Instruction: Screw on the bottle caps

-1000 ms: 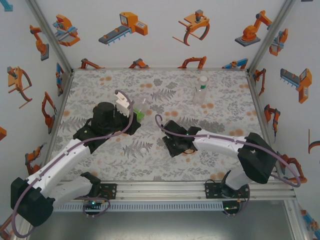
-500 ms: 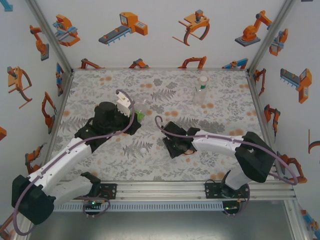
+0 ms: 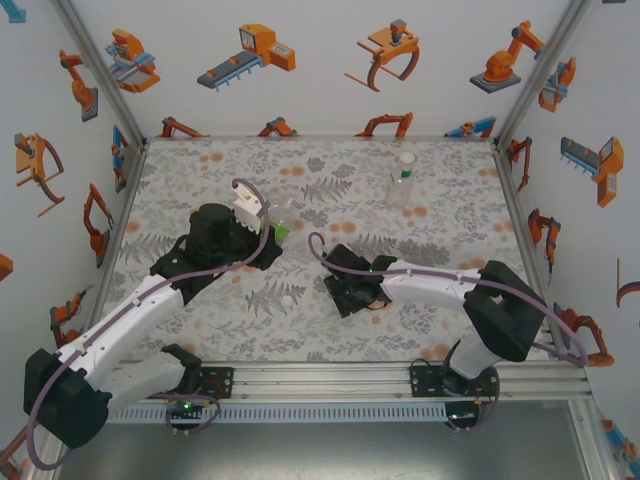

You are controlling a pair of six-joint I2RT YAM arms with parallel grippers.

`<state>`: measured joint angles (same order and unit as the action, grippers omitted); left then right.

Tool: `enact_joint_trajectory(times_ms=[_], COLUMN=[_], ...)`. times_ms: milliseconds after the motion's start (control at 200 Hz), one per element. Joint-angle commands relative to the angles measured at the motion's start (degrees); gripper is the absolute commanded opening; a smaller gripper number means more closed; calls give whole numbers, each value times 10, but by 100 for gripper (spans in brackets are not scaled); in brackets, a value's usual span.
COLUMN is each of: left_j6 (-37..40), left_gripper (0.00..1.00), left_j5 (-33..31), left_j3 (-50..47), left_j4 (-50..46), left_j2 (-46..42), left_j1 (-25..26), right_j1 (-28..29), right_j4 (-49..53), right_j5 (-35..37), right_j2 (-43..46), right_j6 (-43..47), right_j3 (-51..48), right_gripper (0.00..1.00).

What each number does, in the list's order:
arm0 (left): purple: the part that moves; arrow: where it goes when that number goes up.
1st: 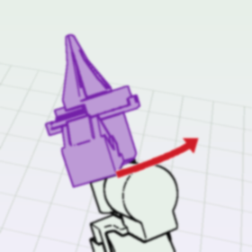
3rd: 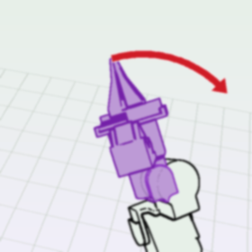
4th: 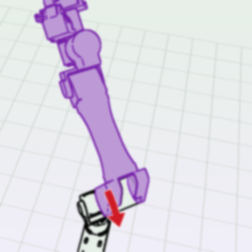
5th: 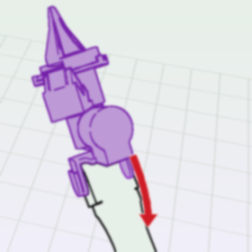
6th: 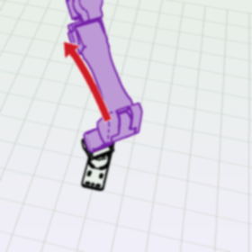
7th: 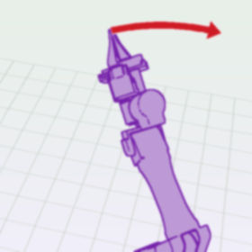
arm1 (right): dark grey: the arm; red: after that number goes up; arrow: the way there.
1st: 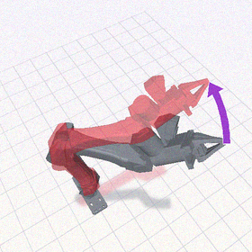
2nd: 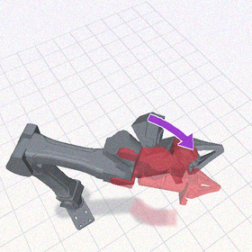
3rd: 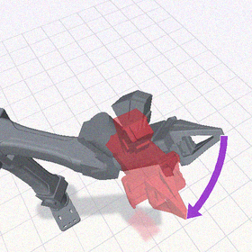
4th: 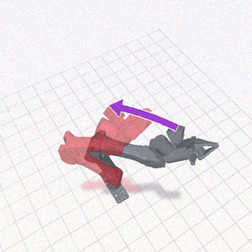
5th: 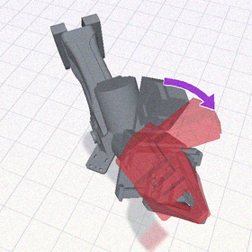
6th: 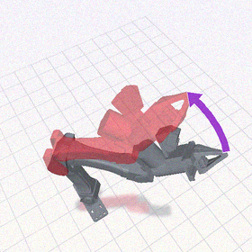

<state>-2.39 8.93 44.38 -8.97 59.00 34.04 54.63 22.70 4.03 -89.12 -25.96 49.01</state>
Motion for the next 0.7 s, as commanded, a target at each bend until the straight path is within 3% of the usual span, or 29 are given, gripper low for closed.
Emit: enact_joint_trajectory(times_ms=[0,696], left_j6=[-9,-17], left_gripper=[0,0], left_j5=[-2,-3], left_j3=[-9,-14], left_j4=[7,12], left_j2=[-11,-4], left_j1=[-3,-3], right_j1=[2,3], right_j4=[5,-3], right_j5=[20,-9], right_j2=[28,10], right_j6=[-3,7], right_j3=[1,10], right_gripper=[46,42])
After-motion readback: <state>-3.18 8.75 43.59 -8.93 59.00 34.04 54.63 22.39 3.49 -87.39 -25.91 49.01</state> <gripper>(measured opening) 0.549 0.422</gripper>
